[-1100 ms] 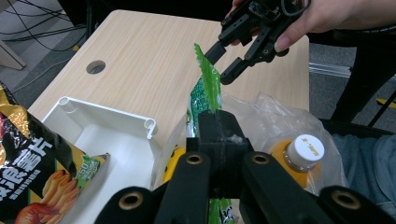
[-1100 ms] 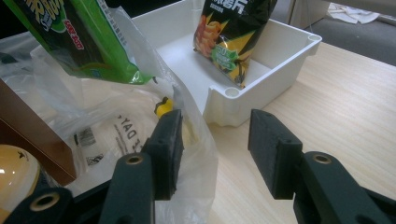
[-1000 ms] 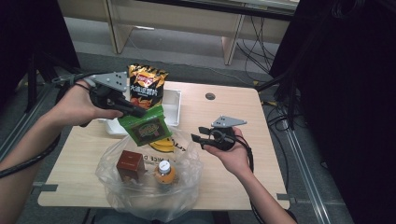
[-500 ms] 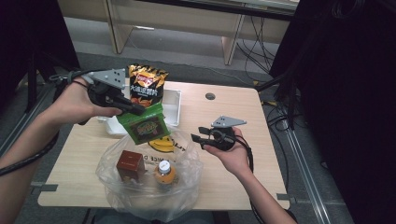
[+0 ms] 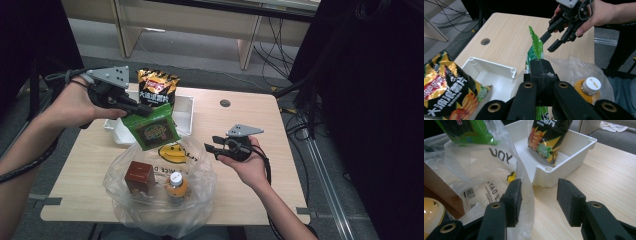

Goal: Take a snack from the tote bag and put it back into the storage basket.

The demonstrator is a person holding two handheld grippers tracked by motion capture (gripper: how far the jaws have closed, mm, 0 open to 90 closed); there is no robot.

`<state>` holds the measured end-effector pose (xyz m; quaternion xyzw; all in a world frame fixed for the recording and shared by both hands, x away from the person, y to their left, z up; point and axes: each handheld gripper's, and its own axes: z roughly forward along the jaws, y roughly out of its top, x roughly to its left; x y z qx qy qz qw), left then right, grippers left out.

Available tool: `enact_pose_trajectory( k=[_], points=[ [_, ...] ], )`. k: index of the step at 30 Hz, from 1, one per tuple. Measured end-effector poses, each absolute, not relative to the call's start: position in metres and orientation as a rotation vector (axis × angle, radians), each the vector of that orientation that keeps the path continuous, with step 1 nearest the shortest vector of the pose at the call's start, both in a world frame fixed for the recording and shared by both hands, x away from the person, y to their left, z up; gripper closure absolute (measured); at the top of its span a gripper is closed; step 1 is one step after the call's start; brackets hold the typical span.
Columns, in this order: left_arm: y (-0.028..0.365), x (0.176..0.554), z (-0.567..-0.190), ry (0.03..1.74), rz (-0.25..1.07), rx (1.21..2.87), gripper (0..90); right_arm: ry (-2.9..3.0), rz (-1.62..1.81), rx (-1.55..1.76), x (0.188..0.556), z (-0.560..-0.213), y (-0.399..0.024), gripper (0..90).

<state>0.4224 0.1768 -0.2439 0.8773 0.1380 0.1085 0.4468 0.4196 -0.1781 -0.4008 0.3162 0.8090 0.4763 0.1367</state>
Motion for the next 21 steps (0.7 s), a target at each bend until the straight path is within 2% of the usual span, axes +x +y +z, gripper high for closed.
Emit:
enact_pose_trajectory(
  k=[21],
  points=[
    [0.192,0.434,-0.216,0.363,0.344,2.127,90.0,2.338,1.378,0.900,0.421,-0.401,-0.179,55.6]
  ],
)
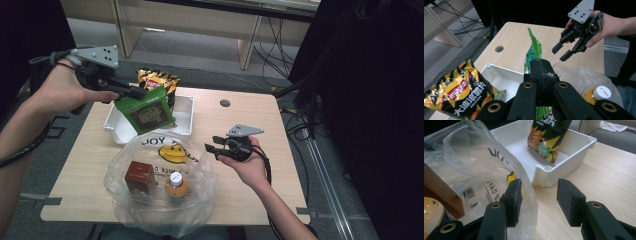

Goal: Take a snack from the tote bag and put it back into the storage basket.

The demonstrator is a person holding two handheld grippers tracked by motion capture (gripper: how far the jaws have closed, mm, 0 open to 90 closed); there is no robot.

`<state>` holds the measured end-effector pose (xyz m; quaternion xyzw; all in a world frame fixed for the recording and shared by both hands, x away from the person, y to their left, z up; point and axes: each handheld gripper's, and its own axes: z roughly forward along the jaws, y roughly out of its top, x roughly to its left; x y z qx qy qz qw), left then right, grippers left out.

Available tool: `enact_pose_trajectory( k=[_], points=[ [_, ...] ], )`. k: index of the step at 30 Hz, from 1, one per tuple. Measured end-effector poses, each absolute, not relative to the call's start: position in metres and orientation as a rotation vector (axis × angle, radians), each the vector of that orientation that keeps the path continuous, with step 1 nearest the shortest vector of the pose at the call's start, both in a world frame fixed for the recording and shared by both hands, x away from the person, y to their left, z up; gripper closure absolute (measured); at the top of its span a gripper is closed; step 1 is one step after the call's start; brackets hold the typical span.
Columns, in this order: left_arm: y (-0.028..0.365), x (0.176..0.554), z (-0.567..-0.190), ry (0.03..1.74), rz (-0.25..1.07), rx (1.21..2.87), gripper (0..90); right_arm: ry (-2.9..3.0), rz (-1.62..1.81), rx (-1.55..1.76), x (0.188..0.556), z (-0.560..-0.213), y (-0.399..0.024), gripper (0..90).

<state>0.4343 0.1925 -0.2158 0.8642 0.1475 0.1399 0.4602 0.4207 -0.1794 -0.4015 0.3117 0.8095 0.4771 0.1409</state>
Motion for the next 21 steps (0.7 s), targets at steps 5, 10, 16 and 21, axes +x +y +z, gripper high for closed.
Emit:
enact_pose_trajectory(
  k=[5,10,16,21],
  points=[
    [0.196,0.439,-0.215,0.381,0.342,2.119,90.0,2.346,1.381,0.892,0.421,-0.402,-0.179,55.6],
    [0.200,0.444,-0.214,0.402,0.344,2.103,90.0,2.344,1.380,0.899,0.421,-0.402,-0.179,55.6],
    [0.204,0.450,-0.213,0.420,0.342,2.095,90.0,2.345,1.382,0.903,0.421,-0.402,-0.179,55.6],
    [0.204,0.454,-0.212,0.424,0.342,2.096,90.0,2.334,1.371,0.890,0.421,-0.402,-0.180,55.6]
  ],
)
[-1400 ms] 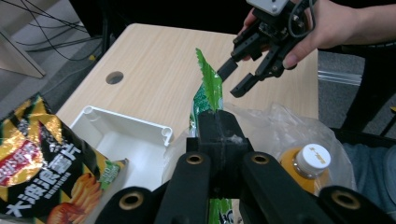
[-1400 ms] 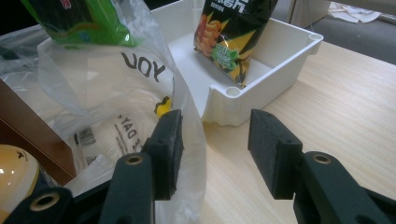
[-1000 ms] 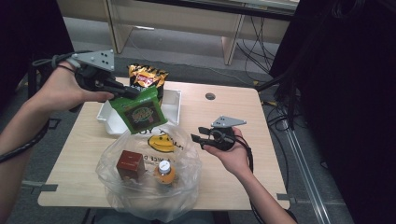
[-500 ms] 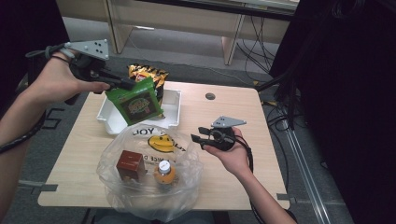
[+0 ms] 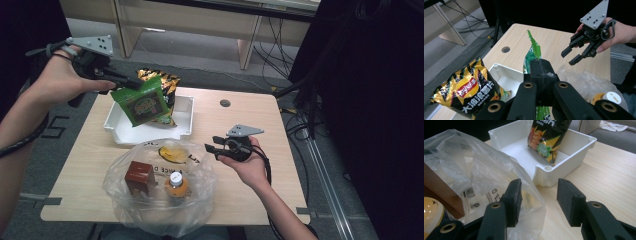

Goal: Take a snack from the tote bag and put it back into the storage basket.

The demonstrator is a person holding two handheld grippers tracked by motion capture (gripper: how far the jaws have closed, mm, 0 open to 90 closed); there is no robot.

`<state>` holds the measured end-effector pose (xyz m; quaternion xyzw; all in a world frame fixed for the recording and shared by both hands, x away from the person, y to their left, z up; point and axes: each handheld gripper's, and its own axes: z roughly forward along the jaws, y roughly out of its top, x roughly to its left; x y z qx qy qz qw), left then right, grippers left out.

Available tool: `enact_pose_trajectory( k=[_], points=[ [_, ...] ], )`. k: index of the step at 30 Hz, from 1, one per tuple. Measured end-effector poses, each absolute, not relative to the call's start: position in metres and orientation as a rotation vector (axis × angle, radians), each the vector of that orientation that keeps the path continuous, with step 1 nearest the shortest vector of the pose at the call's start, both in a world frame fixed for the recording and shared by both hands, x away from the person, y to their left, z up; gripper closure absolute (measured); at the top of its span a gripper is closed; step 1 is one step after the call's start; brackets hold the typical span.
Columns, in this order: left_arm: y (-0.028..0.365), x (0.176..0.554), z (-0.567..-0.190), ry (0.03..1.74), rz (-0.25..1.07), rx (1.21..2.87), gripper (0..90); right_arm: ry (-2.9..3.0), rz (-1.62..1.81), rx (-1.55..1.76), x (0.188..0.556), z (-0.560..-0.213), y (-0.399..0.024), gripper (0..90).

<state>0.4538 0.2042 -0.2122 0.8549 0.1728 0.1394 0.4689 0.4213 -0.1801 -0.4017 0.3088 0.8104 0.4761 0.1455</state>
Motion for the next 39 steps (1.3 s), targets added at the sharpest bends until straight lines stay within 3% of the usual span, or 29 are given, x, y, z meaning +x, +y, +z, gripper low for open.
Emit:
enact_pose_trajectory(
  k=[39],
  points=[
    [0.200,0.512,-0.274,0.441,0.352,2.206,90.0,2.318,1.392,0.936,0.419,-0.404,-0.183,55.5]
  ],
)
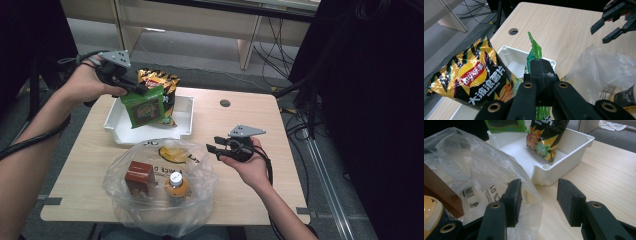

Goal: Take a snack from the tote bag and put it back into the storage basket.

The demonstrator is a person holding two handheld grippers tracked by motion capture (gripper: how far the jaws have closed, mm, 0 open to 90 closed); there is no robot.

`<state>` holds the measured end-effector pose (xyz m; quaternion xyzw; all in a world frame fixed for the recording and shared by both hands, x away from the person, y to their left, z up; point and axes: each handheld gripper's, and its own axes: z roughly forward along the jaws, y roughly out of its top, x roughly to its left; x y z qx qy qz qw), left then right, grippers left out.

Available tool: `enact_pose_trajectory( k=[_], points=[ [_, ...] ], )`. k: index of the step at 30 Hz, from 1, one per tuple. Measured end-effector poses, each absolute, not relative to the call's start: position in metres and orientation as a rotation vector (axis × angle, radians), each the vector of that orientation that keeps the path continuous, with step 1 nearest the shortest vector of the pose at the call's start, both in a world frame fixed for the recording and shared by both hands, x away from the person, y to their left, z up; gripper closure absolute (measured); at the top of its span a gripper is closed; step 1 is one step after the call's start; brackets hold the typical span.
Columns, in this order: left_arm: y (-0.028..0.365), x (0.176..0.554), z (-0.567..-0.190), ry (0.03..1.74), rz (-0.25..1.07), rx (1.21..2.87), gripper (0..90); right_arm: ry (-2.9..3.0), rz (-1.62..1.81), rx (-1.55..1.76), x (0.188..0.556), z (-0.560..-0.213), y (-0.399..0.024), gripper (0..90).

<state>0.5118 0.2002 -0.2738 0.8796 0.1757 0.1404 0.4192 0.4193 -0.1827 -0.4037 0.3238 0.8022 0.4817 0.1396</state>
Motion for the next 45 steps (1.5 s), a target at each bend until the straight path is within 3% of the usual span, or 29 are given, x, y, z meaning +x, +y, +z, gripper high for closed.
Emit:
enact_pose_trajectory(
  k=[21,45],
  points=[
    [0.199,0.539,-0.317,0.505,0.294,2.231,90.0,2.342,1.376,0.935,0.420,-0.405,-0.185,55.5],
    [0.197,0.552,-0.334,0.513,0.287,2.268,90.0,2.326,1.381,0.929,0.422,-0.408,-0.185,55.5]
  ],
)
